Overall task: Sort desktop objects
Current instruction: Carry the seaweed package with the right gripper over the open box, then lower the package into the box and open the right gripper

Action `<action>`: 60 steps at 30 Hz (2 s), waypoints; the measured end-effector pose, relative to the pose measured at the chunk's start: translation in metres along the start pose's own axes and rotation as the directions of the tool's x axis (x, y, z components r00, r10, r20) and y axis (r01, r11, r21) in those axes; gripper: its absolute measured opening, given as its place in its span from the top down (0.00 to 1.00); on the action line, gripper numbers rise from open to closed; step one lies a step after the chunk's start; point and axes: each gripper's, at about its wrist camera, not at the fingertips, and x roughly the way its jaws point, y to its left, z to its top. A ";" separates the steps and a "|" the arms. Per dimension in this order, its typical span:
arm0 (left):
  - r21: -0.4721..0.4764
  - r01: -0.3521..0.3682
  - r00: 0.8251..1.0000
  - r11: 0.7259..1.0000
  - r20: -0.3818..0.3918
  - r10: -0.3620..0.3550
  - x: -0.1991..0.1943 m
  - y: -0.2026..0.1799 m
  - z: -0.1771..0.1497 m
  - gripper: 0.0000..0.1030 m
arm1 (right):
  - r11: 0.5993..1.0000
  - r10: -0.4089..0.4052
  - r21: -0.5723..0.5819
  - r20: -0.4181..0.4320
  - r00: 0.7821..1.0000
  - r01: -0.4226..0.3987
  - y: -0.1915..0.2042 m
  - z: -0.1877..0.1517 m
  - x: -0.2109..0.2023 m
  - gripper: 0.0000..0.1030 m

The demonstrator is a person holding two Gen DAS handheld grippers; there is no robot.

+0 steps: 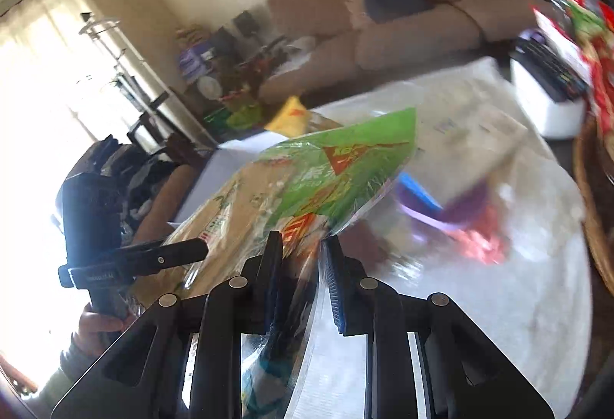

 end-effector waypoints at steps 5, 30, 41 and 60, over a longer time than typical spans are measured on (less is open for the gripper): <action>-0.006 -0.119 0.992 0.993 0.038 0.119 -0.068 0.063 0.031 0.53 | 0.996 0.075 -0.042 -0.027 0.997 -0.076 0.070 0.043 0.083 0.78; -0.019 -0.522 0.836 0.853 -0.211 0.506 0.000 0.310 0.056 0.47 | 0.979 -0.181 -0.169 -0.499 0.847 0.109 0.131 0.081 0.448 0.73; -0.066 -0.508 0.861 0.859 -0.071 0.503 -0.062 0.295 0.072 0.28 | 0.962 -0.265 -0.217 -0.601 0.754 0.165 0.135 0.056 0.487 0.72; -0.086 -0.476 0.876 0.875 -0.133 0.463 -0.053 0.285 0.040 0.28 | 0.896 -0.430 -0.363 -0.568 0.702 0.255 0.146 0.062 0.489 0.31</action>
